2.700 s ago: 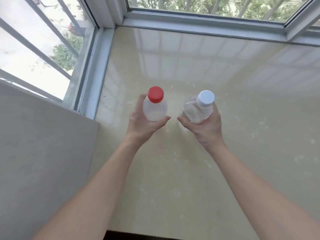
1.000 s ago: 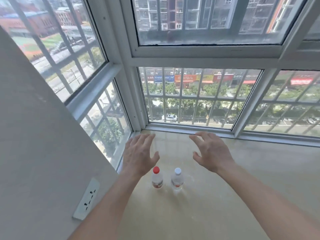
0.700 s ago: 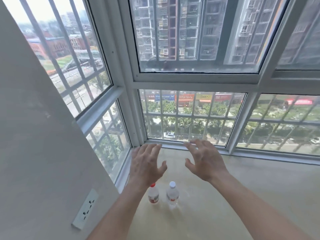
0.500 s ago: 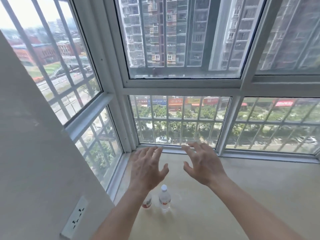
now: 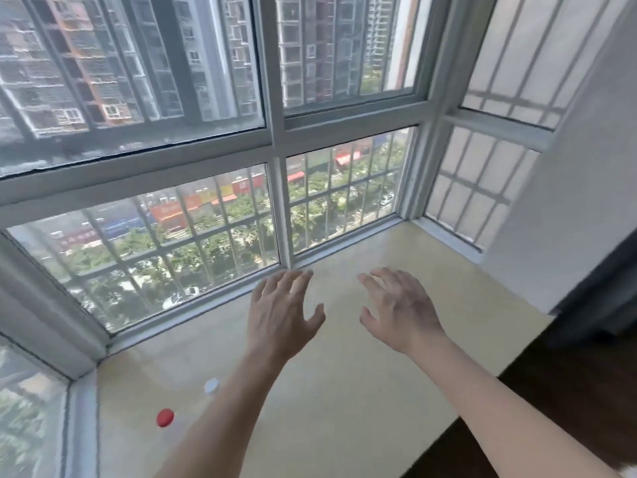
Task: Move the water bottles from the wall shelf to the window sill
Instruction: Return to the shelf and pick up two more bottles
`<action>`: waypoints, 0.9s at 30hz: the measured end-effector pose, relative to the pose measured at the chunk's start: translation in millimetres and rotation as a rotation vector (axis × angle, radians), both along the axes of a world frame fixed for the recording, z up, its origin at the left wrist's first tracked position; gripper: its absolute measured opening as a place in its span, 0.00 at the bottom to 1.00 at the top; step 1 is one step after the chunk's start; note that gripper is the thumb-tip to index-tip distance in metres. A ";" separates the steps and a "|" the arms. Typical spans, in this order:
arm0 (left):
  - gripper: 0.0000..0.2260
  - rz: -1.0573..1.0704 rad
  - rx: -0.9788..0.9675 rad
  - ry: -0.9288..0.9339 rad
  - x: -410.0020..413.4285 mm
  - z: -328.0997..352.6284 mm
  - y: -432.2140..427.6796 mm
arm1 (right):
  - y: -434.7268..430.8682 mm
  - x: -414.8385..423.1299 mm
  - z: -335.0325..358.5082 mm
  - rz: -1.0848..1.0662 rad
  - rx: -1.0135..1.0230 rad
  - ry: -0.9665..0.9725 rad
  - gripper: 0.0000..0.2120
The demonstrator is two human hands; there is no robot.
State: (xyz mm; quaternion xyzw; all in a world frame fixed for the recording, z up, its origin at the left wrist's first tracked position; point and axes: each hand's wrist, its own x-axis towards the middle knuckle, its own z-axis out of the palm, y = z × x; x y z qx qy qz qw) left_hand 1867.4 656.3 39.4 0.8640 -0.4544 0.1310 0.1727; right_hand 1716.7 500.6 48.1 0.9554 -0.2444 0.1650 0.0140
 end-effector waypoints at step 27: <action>0.26 -0.888 0.062 -0.014 -306.1 -30.3 -255.1 | -81.9 -375.6 -41.9 -0.858 0.035 -0.013 0.24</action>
